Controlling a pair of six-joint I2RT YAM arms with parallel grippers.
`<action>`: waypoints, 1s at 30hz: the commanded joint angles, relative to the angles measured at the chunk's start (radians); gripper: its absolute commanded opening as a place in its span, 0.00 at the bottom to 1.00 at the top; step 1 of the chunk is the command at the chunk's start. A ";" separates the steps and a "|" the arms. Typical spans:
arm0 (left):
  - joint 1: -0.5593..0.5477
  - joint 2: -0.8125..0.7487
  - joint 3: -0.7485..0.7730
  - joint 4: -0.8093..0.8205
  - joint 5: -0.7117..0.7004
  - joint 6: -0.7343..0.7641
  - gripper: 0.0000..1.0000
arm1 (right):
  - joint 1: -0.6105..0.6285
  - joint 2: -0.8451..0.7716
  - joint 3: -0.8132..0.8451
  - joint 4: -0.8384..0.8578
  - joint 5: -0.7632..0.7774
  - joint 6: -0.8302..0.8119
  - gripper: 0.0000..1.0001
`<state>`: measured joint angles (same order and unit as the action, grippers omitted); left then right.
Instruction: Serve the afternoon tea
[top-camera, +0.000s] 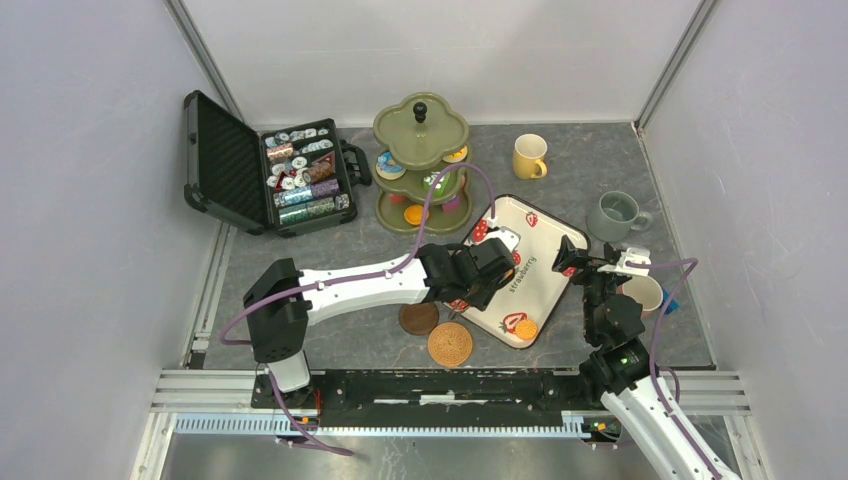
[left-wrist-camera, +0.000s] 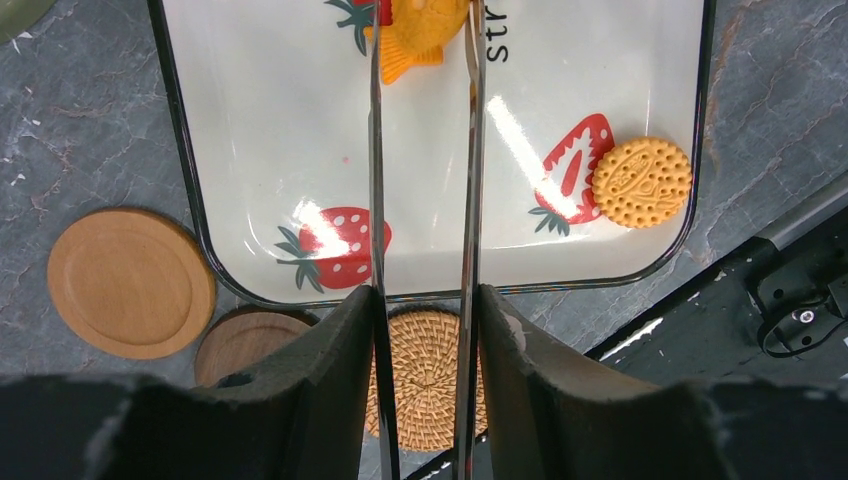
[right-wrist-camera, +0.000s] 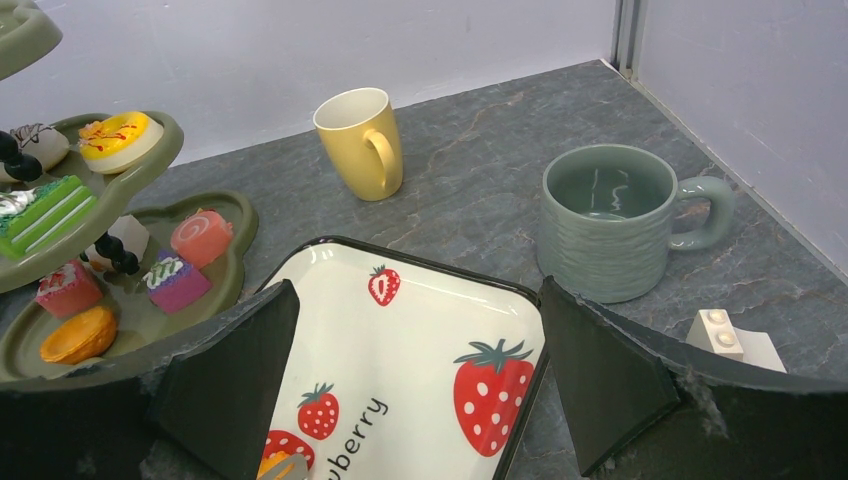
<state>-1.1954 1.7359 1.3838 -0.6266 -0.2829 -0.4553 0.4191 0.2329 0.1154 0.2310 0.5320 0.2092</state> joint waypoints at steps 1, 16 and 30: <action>0.003 -0.008 -0.006 0.012 0.022 0.034 0.46 | 0.005 -0.001 0.004 0.031 -0.002 0.009 0.98; 0.003 -0.066 0.037 -0.007 -0.021 0.042 0.29 | 0.006 -0.003 0.009 0.024 -0.001 0.009 0.98; 0.090 -0.185 0.169 -0.033 -0.098 0.160 0.28 | 0.005 -0.014 0.004 0.025 0.002 0.009 0.98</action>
<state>-1.1416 1.6375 1.4677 -0.6796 -0.3264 -0.3920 0.4191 0.2279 0.1154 0.2306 0.5323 0.2104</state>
